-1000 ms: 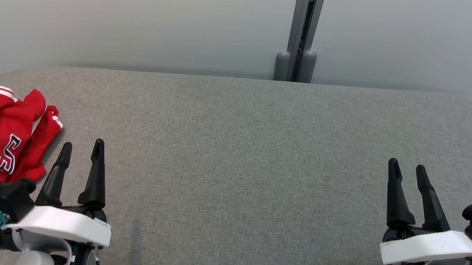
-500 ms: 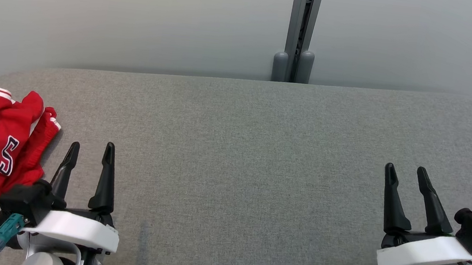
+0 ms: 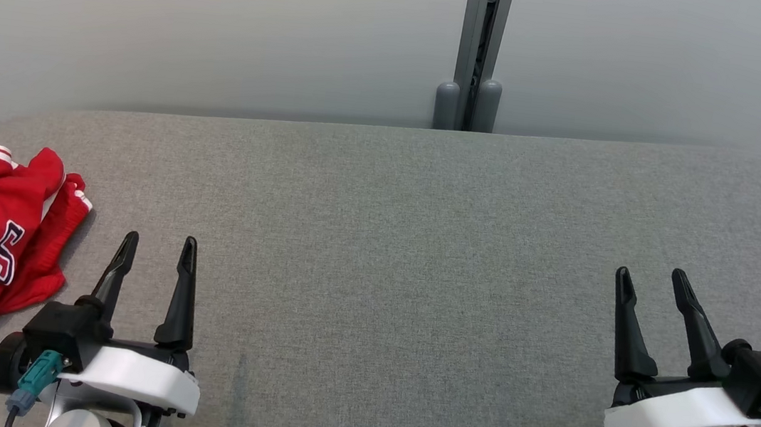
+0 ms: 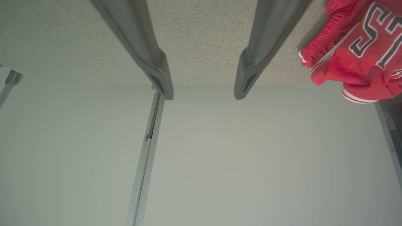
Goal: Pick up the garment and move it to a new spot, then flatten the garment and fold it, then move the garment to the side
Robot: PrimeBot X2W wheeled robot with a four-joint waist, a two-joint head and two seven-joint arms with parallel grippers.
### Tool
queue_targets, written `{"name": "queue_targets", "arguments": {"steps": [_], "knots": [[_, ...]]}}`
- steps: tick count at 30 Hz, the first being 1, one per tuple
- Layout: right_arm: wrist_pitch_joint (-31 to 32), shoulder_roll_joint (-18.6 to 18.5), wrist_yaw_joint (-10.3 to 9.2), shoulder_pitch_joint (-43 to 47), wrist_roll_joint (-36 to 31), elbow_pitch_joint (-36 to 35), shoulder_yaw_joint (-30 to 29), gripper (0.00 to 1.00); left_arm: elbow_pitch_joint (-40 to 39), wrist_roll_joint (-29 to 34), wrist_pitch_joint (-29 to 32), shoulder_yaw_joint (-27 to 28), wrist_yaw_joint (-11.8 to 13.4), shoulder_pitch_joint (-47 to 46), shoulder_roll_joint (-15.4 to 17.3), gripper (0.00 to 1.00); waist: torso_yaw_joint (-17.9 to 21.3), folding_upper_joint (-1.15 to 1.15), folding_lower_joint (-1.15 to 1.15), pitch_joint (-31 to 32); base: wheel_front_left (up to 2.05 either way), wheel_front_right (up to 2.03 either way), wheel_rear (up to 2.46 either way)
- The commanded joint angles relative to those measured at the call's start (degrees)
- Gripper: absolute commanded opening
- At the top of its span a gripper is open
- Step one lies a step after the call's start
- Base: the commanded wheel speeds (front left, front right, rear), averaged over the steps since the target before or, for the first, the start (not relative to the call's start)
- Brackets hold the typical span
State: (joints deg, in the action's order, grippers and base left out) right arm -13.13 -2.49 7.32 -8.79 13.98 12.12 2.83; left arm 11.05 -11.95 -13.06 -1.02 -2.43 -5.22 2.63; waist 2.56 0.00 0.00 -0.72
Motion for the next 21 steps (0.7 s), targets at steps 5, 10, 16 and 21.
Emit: {"name": "queue_targets", "arguments": {"steps": [5, 10, 16, 21], "knots": [[-0.9, -0.6, 0.25, 0.8, -2.5, -0.6, -0.2, 1.0, 0.0, 2.6, -0.9, -0.5, 0.5, -0.6, 0.3, 1.0, 0.1, 0.0, 0.0, -0.2, 0.0, 0.0, 0.0], [-1.5, -0.6, 0.27, 0.9, -4.6, -0.6, -0.4, 1.0, 0.2, 4.7, -1.5, -1.0, 0.9, -0.6, 0.4, 1.0, 0.1, 0.0, 0.0, -0.2, 0.0, 0.0, 0.0], [-2.1, -0.6, 0.28, 1.3, -6.9, -0.8, -0.3, 1.0, 0.2, 6.8, -2.1, -1.5, 1.1, -0.6, 0.4, 1.0, 0.1, 0.0, 0.0, -0.2, 0.0, 0.0, 0.0], [-2.1, -0.6, 0.23, 1.2, -7.1, -0.7, -0.2, 1.0, 0.3, 7.0, -2.2, -1.5, 1.0, -0.5, 0.4, 1.0, 0.2, 0.0, 0.0, -0.3, 0.0, 0.0, 0.0]]}}
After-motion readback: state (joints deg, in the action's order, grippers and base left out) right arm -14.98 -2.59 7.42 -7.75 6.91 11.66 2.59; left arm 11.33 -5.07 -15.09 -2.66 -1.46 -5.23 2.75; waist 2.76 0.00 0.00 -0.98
